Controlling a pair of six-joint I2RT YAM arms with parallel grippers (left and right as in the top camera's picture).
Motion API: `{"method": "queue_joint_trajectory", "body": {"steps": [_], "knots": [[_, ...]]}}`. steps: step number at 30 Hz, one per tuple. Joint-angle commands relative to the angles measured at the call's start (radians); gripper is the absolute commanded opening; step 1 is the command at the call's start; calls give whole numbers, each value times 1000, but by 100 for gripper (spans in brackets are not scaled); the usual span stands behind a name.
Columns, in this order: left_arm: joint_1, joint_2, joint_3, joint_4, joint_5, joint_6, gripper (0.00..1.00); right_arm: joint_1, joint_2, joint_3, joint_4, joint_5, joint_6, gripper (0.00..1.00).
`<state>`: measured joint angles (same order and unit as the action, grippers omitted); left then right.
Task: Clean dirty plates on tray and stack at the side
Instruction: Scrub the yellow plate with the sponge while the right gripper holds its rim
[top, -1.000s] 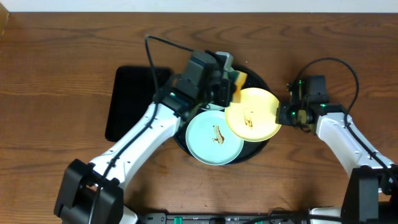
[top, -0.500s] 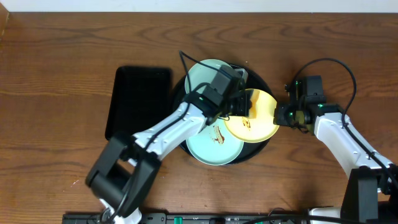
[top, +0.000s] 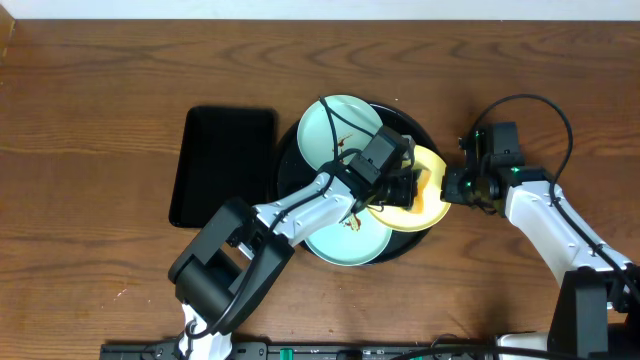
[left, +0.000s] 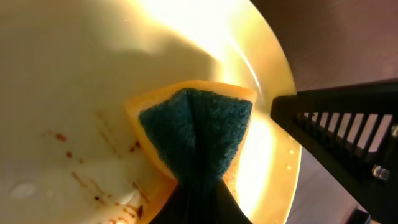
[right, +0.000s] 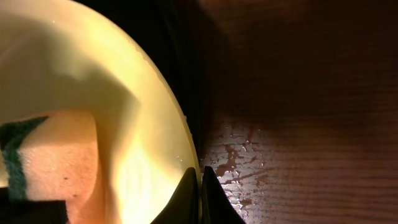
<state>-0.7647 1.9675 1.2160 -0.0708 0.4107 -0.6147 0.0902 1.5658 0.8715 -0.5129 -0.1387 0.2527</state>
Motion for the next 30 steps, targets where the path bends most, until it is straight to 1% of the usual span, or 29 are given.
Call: {"method": "queue_joint_trajectory", "body": {"steps": [1, 5, 9, 13, 16, 19, 25, 26, 28, 30], "knots": [[29, 24, 17, -35, -119, -5, 8, 8, -16, 12, -3, 8, 12, 1], [76, 24, 17, -66, -135, -27, 7, 8, -16, 12, -7, 12, 12, 1], [101, 16, 17, -143, -119, -35, 8, 8, -16, 12, -14, 29, 12, 1], [105, -11, 17, -199, -27, -33, 7, 8, -16, 12, -18, 37, 12, 1], [104, -44, 17, -189, 103, 18, 7, 8, -16, 12, -18, 37, 13, 1], [104, -84, 17, -187, 179, 66, 7, 8, -16, 12, -18, 37, 12, 1], [89, -98, 16, -200, 167, 69, 7, 9, -16, 12, -15, 37, 12, 1], [80, -97, 14, -206, 143, 76, 7, 8, -16, 12, -16, 36, 13, 3], [56, -97, 11, -213, 66, 100, 7, 9, -16, 12, -15, 32, 13, 11], [31, -97, 10, -217, -1, 121, 8, 9, -16, 12, -15, 32, 13, 13]]}}
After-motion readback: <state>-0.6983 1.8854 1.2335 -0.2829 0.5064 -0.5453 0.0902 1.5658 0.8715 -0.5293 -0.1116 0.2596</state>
